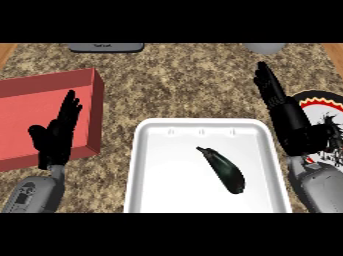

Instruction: Pick the eggplant from the tray and place it in the plate

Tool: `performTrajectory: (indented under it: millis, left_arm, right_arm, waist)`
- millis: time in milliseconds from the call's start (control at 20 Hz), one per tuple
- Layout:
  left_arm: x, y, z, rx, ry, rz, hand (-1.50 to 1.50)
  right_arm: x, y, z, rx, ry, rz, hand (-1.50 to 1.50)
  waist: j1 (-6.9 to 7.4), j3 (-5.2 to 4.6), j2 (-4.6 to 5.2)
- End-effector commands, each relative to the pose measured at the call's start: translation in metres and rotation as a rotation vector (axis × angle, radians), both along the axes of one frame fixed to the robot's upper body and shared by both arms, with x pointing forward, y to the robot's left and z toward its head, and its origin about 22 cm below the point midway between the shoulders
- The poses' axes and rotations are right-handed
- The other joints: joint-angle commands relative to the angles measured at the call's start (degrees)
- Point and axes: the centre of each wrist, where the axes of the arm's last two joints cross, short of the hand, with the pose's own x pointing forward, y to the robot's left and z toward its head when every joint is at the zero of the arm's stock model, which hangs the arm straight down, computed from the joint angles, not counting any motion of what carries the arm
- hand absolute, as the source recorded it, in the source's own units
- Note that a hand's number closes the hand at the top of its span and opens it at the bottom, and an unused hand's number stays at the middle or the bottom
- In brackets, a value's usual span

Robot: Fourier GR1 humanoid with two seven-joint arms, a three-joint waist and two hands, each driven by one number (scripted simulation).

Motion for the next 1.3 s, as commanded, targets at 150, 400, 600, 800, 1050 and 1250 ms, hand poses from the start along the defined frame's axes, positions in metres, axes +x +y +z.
performTrajectory:
  millis: [150,400,600,800,1050,1250]
  left_arm:
    - [-0.003,-0.007,-0.003,0.031,0.073,-0.038,0.0]
    - [-0.012,-0.016,-0.015,0.013,0.179,-0.066,0.0]
    - [-0.031,-0.007,-0.019,0.013,0.215,-0.027,0.0]
    - [-0.025,-0.02,-0.005,0.001,0.204,-0.046,0.0]
    - [-0.022,-0.012,0.003,0.012,0.23,-0.03,0.0]
    - [-0.034,-0.017,-0.005,0.029,0.22,-0.026,0.0]
  right_arm:
    - [0.001,0.051,-0.007,0.139,0.266,0.542,1.5]
    - [0.008,0.033,0.056,-0.613,-0.154,0.689,1.5]
    - [-0.004,-0.009,-0.057,-0.182,0.109,0.607,1.5]
    - [-0.011,-0.014,-0.089,0.212,0.234,0.716,-1.5]
    - [0.025,-0.046,-0.066,-0.081,0.195,1.014,-1.5]
    - [0.043,-0.029,-0.034,-0.406,0.039,1.026,-1.5]
  waist:
    - [3.7,-0.15,1.77]
    - [4.26,-0.52,0.08]
    - [2.24,-0.08,1.6]
    - [2.08,-0.02,1.73]
    - [1.73,-0.21,1.19]
    - [1.96,-0.24,0.97]
